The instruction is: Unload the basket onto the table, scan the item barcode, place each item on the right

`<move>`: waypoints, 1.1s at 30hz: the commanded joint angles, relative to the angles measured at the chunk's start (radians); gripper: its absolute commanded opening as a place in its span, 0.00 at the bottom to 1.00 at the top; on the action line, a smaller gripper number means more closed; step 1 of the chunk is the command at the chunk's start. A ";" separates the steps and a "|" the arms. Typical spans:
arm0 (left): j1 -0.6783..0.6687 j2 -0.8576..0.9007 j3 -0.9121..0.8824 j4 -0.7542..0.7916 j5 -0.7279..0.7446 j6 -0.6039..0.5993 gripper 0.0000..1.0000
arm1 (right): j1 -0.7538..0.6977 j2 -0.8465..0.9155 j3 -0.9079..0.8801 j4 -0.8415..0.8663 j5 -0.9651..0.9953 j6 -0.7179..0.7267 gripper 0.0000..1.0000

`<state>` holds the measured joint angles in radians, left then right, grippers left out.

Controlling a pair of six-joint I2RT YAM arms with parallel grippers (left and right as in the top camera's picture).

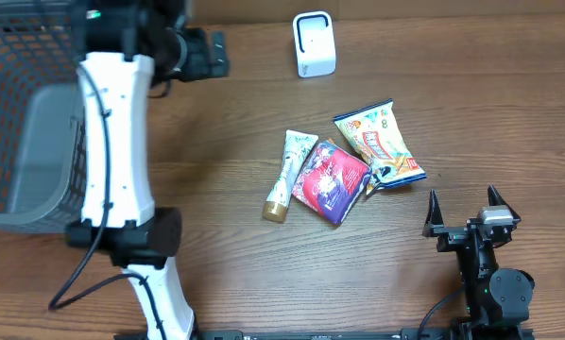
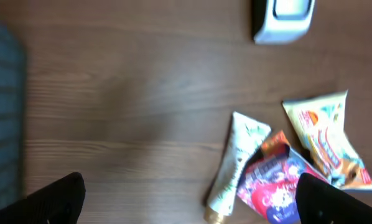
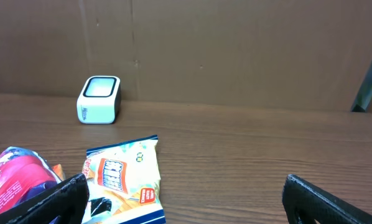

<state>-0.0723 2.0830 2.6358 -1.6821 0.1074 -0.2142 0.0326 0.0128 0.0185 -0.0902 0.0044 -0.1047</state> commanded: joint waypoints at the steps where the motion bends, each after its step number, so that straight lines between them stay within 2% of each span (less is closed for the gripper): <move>1: 0.041 -0.063 0.023 -0.008 -0.004 0.035 1.00 | -0.005 -0.009 -0.010 0.006 0.002 -0.001 1.00; 10: 0.109 -0.236 -0.019 -0.008 -0.014 0.035 1.00 | -0.005 -0.009 -0.010 0.006 0.002 -0.001 1.00; 15: 0.139 -0.375 -0.163 -0.008 -0.015 0.029 1.00 | -0.005 -0.009 -0.010 0.006 0.002 -0.001 1.00; 22: 0.237 -0.581 -0.364 -0.008 -0.014 -0.037 1.00 | -0.005 -0.009 -0.010 0.006 0.002 -0.001 1.00; 25: 0.267 -0.636 -0.389 -0.008 -0.015 -0.072 1.00 | -0.005 -0.009 -0.010 0.006 0.002 -0.001 1.00; 33: 0.270 -0.704 -0.404 -0.008 -0.032 -0.070 1.00 | -0.005 -0.009 -0.010 0.010 0.002 -0.001 1.00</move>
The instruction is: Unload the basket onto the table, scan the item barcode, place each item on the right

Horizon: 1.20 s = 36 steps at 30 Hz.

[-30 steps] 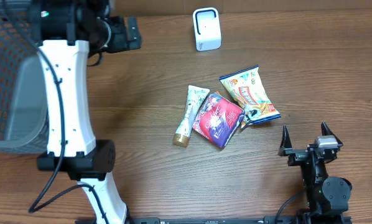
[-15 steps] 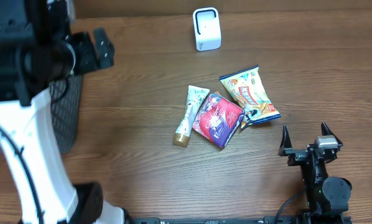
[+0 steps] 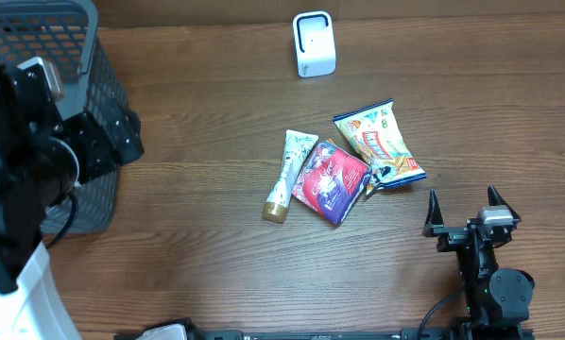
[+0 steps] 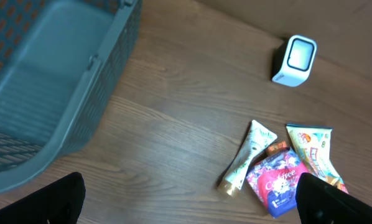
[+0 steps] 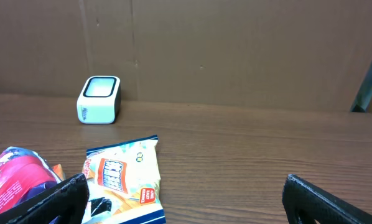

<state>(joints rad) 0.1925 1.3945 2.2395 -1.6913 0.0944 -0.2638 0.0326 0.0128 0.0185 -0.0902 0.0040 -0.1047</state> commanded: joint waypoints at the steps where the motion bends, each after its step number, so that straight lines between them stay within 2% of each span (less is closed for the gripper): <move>1: 0.005 -0.016 -0.008 0.002 -0.019 -0.021 1.00 | -0.005 -0.009 -0.010 0.021 0.000 0.000 1.00; 5: 0.005 -0.012 -0.008 0.002 -0.019 -0.021 1.00 | -0.005 -0.009 -0.010 0.161 -0.248 0.075 1.00; 7: 0.005 -0.010 -0.008 0.002 -0.019 -0.021 1.00 | -0.005 -0.009 -0.010 0.217 -0.489 0.155 1.00; 10: 0.005 -0.009 -0.008 0.002 -0.019 -0.021 1.00 | -0.005 -0.009 -0.010 0.304 -0.681 0.158 1.00; 12: 0.005 -0.009 -0.008 0.002 -0.019 -0.021 1.00 | -0.005 -0.009 -0.010 0.374 -0.743 0.175 1.00; 15: 0.005 -0.009 -0.008 0.002 -0.019 -0.021 1.00 | -0.005 -0.009 -0.004 0.490 -0.738 0.278 1.00; 18: 0.005 -0.009 -0.008 0.002 -0.019 -0.021 1.00 | -0.008 -0.007 0.059 0.489 -0.704 0.296 1.00; 19: 0.005 -0.009 -0.008 0.002 -0.019 -0.021 1.00 | -0.009 -0.002 0.088 0.470 -0.684 0.296 1.00; 24: 0.005 -0.009 -0.008 0.002 -0.019 -0.021 1.00 | -0.029 0.146 0.381 0.097 -0.584 0.248 1.00; 30: 0.005 -0.009 -0.008 0.002 -0.019 -0.021 1.00 | -0.059 0.551 0.790 -0.418 -0.632 0.135 1.00; 33: 0.005 -0.009 -0.008 0.002 -0.019 -0.021 1.00 | -0.058 0.746 0.933 -0.529 -0.712 0.142 1.00; 36: 0.005 -0.009 -0.008 0.002 -0.019 -0.021 1.00 | -0.058 0.895 0.999 -0.579 -0.884 0.142 1.00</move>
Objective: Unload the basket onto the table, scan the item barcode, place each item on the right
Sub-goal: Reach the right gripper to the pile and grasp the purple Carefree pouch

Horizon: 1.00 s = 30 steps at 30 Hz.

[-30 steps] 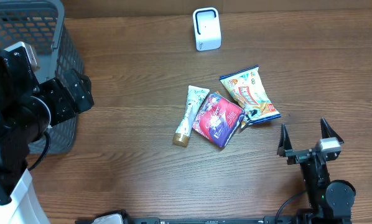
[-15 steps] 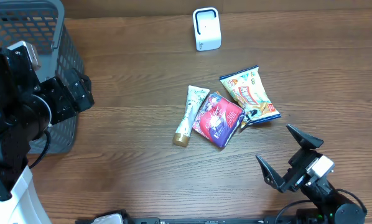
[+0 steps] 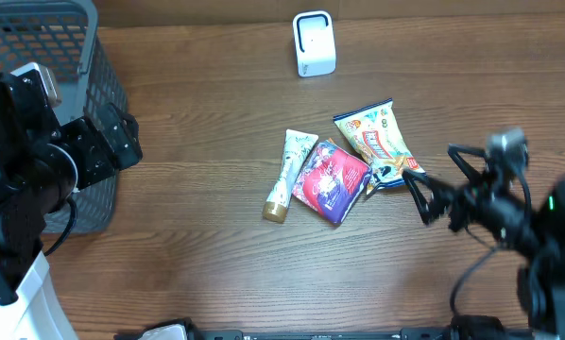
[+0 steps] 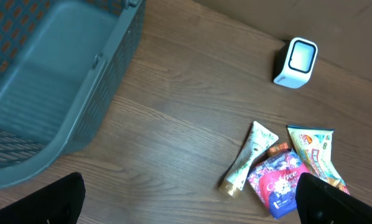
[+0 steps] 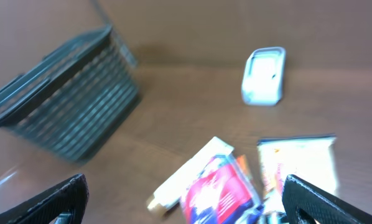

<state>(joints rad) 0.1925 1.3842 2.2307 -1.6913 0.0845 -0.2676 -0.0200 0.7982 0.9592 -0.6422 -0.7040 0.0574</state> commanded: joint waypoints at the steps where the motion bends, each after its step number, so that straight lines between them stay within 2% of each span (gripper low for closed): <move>1: 0.005 0.002 0.001 0.002 -0.009 -0.017 1.00 | -0.006 0.154 0.060 -0.026 -0.225 -0.021 1.00; 4: 0.005 0.002 0.001 0.002 -0.009 -0.017 1.00 | -0.005 0.273 0.060 0.022 -0.291 -0.010 1.00; 8: 0.005 0.002 0.001 0.002 -0.009 -0.017 1.00 | 0.015 0.381 0.066 0.040 -0.236 0.003 1.00; 12: 0.005 0.002 0.001 0.002 -0.009 -0.017 1.00 | 0.138 0.451 0.085 0.012 0.072 0.060 1.00; 14: 0.005 0.002 0.001 0.002 -0.009 -0.017 1.00 | 0.226 0.494 0.104 -0.013 0.250 0.162 1.00; 15: 0.005 0.002 0.001 0.002 -0.009 -0.017 1.00 | 0.266 0.518 0.111 -0.019 0.330 0.259 1.00; 16: 0.005 0.002 0.001 0.002 -0.009 -0.017 1.00 | 0.294 0.538 0.114 -0.019 0.363 0.311 1.00; 19: 0.005 0.002 0.001 0.002 -0.009 -0.017 1.00 | 0.357 0.608 0.115 0.002 0.397 0.378 1.00; 23: 0.005 0.002 0.001 0.002 -0.009 -0.017 0.99 | 0.373 0.696 0.115 0.002 0.441 0.466 1.00; 30: 0.005 0.002 0.001 0.002 -0.009 -0.017 1.00 | 0.373 0.753 0.114 0.005 0.442 0.478 1.00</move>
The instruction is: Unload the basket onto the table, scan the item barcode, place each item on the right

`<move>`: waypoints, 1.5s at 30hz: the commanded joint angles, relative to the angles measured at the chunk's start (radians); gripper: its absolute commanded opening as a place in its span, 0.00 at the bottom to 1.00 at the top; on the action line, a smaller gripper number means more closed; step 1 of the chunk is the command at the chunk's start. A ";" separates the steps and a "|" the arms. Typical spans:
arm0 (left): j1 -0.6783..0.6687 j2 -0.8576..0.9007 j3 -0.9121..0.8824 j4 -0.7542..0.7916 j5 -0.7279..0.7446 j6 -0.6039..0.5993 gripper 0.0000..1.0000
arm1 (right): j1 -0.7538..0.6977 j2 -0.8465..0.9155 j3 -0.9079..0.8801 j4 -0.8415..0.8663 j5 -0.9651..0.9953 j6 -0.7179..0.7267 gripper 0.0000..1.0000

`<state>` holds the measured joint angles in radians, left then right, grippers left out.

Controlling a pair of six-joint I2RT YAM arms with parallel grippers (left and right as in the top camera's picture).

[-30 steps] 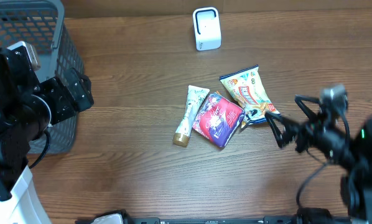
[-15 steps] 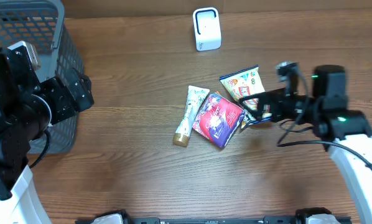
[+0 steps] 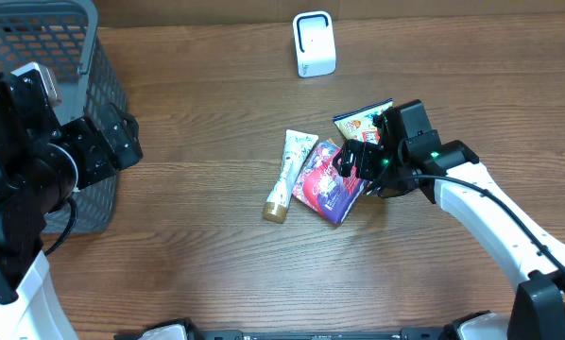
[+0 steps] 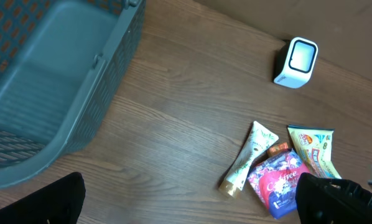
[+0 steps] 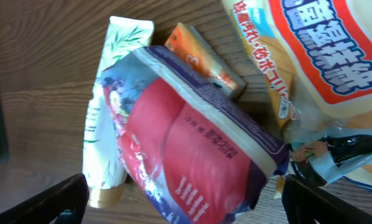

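Note:
A red and purple pack [image 5: 192, 155] lies in the middle of the table, partly over an orange pack [image 5: 204, 59]. A white tube [image 5: 108, 112] lies to its left and a yellow snack bag [image 5: 323, 50] to its right. My right gripper [image 3: 355, 165] hovers open just above the red pack, its fingers [image 5: 55, 199] straddling it. The white scanner [image 3: 313, 44] stands at the far edge. My left gripper [image 4: 189, 214] is open and high at the left, looking down on the items. No barcode shows clearly.
A grey mesh basket [image 3: 37, 57] stands at the far left corner, next to my left arm. Bare wood [image 3: 216, 264] lies between the basket and the items and along the near edge.
My right gripper was raised to the right of the snack bag; now it is low over the red and purple pack, still open. The left arm and the items have not moved.
My left arm first reached across the far side near the scanner while the right arm sat parked at the near right. Then the left arm stood back by the basket. Then the right arm was up beside the items, and now hovers over the red pack.

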<state>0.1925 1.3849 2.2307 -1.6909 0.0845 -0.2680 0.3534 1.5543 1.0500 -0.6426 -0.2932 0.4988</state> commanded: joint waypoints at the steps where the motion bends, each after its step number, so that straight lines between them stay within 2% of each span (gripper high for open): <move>1: 0.005 0.001 0.001 0.002 -0.009 -0.017 1.00 | 0.000 -0.003 0.023 0.002 0.031 0.045 1.00; 6: 0.005 0.001 0.001 0.002 -0.009 -0.017 1.00 | 0.000 0.001 -0.013 0.002 0.073 0.106 1.00; 13: 0.005 0.001 0.001 0.002 -0.009 -0.017 1.00 | -0.009 0.026 -0.068 0.010 0.197 0.109 1.00; 28: 0.005 0.001 0.001 0.002 -0.009 -0.017 1.00 | -0.188 0.027 -0.174 0.056 0.372 0.096 1.00; 34: 0.005 0.001 0.001 0.002 -0.009 -0.017 1.00 | -0.244 0.026 -0.143 0.043 0.386 0.016 1.00; 37: 0.005 0.001 0.001 0.002 -0.009 -0.017 1.00 | -0.260 0.024 -0.043 -0.061 0.383 -0.011 1.00; 39: 0.005 0.001 0.001 0.002 -0.009 -0.017 1.00 | -0.259 0.024 0.040 -0.141 0.366 -0.015 1.00; 41: 0.005 0.001 0.001 0.002 -0.009 -0.017 1.00 | -0.247 0.024 0.142 -0.210 0.231 -0.087 1.00; 45: 0.005 0.001 0.001 0.002 -0.009 -0.017 1.00 | -0.220 0.024 0.195 -0.190 -0.080 -0.197 1.00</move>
<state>0.1925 1.3849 2.2307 -1.6913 0.0845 -0.2710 0.1055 1.5829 1.2026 -0.8478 -0.0914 0.4145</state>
